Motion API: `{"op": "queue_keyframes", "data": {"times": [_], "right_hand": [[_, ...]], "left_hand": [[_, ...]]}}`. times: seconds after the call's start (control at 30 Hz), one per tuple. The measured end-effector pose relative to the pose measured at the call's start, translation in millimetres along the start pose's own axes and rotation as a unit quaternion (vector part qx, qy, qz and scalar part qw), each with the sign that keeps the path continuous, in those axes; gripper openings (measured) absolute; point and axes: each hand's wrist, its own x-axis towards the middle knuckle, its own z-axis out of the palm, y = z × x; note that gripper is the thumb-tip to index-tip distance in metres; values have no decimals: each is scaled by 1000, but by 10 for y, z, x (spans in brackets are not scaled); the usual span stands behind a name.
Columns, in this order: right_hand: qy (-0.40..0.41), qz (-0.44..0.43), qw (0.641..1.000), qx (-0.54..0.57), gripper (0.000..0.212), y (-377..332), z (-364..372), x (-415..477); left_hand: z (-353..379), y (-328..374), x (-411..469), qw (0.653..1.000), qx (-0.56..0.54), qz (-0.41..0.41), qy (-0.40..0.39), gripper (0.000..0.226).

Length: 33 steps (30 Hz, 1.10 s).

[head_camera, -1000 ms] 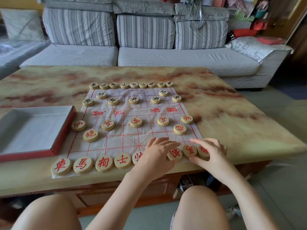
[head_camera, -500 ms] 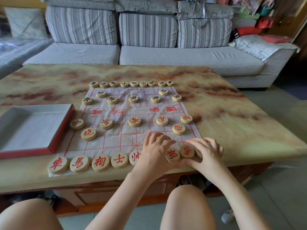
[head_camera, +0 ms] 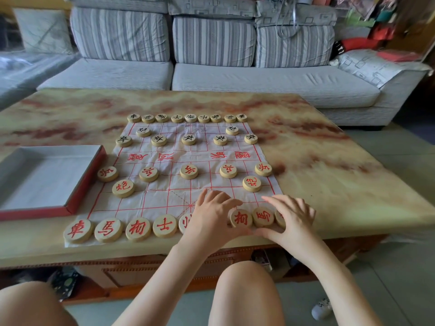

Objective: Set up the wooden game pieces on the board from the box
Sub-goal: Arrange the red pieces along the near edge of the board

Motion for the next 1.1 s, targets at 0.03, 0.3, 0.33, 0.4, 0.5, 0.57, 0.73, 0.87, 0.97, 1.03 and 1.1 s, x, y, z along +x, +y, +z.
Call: {"op": "queue_keyframes", "data": {"times": [0.03,0.3,0.33,0.4,0.5,0.57,0.73,0.87,0.97,1.03,1.1], "right_hand": [[-6,-6,1000,14,83,-2,-22,-8],[0,-24,995,97,56,22,-61,6],[11,-24,996,87,50,16,-42,13],[16,-23,998,60,64,32,19,24],[20,-26,999,32,80,68,65,3],[11,-18,998,62,78,49,26,-21],[9,-23,995,97,67,49,-22,-56],[19,-7,995,103,61,23,-39,-81],[33,-15,995,95,58,31,-2,-94],[44,-15,995,91,55,30,15,-100],[53,-14,995,88,55,17,10,-101]], "left_hand": [[3,7,-5,1000,1,3,1,79],[-25,21,-61,998,-53,-10,-29,53],[-19,13,-60,998,-52,-12,-21,54],[6,-9,-57,999,-33,-10,-3,58],[43,-29,-60,1000,-5,-7,26,67],[55,-25,-63,999,-5,-6,36,75],[27,0,-53,999,-37,-9,11,68],[37,13,-49,998,-61,-8,6,63],[44,-15,-56,997,-77,-11,5,62],[36,-26,-65,997,-80,-14,-4,64],[24,-27,-71,997,-81,-12,-9,64]]}}
